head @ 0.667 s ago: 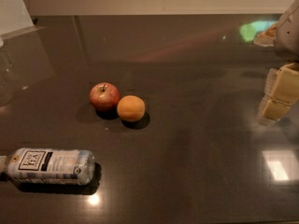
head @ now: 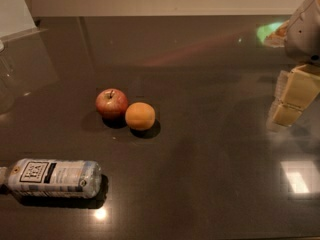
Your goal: Place blue plastic bottle upright
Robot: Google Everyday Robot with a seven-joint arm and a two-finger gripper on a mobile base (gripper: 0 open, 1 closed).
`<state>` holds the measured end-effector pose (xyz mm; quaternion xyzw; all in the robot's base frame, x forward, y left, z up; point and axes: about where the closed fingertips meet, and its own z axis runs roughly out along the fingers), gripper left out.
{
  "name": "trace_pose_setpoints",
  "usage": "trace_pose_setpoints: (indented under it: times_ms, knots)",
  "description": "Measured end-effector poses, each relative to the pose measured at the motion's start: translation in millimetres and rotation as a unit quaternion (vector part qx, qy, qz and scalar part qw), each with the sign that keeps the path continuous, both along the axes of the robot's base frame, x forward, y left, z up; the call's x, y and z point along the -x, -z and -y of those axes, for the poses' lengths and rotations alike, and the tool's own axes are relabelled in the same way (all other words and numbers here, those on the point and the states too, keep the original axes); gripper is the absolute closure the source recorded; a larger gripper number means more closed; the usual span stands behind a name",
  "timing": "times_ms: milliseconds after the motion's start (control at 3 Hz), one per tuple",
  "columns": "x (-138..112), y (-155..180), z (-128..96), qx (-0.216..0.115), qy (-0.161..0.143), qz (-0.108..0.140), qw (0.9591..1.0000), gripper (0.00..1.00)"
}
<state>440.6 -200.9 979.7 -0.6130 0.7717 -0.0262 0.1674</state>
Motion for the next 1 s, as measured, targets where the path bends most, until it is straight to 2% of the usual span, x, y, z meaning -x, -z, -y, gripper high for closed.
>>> trace_pose_setpoints:
  times_ms: [333,1000]
  knots:
    - [-5,1,-34,-0.011,-0.032,-0.004,0.9994,0.0]
    - [-11,27,-138,-0.028,-0.104,-0.035,0.9936,0.0]
